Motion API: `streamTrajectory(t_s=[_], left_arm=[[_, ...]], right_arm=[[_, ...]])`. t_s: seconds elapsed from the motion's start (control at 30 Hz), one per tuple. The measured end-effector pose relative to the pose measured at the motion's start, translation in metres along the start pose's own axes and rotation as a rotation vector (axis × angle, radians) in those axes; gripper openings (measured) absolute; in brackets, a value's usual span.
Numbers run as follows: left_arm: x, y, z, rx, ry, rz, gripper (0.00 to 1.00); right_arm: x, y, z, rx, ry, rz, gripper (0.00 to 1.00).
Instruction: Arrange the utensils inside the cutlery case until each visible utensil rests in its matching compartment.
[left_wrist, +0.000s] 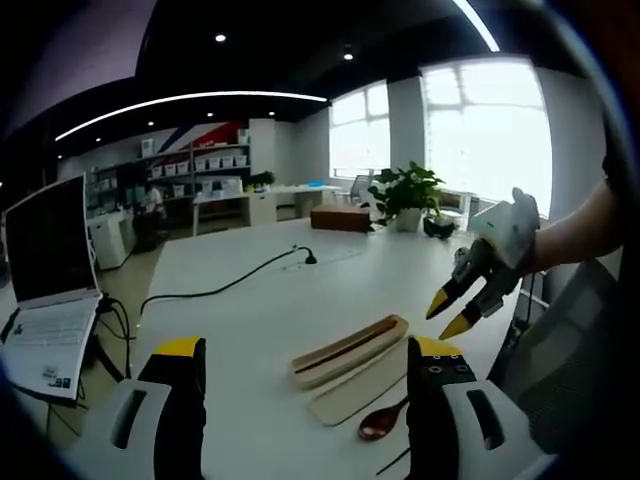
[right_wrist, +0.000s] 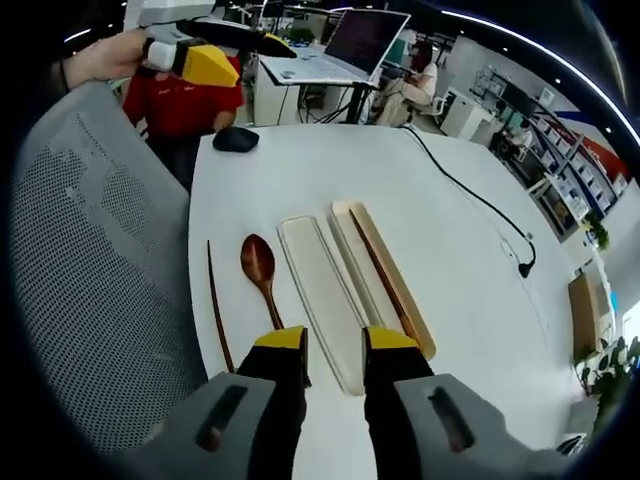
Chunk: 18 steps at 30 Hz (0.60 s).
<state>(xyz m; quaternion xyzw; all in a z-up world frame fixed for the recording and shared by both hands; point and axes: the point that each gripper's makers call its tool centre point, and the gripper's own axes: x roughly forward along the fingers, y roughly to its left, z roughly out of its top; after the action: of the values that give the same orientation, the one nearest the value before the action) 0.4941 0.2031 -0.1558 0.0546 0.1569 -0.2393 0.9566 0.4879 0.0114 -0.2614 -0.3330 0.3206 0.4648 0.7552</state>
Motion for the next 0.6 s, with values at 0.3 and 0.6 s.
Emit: streamTrajectory(t_s=[0.3, 0.6], left_arm=[[0.001, -0.003, 0.000, 0.014, 0.002, -0.005, 0.85], [0.003, -0.006, 0.000, 0.035, 0.009, -0.010, 0.85]], right_arm=[[0.004, 0.016, -0.003, -0.016, -0.010, 0.045, 0.21], [0.009, 0.029, -0.008, -0.035, -0.004, 0.102, 0.21]])
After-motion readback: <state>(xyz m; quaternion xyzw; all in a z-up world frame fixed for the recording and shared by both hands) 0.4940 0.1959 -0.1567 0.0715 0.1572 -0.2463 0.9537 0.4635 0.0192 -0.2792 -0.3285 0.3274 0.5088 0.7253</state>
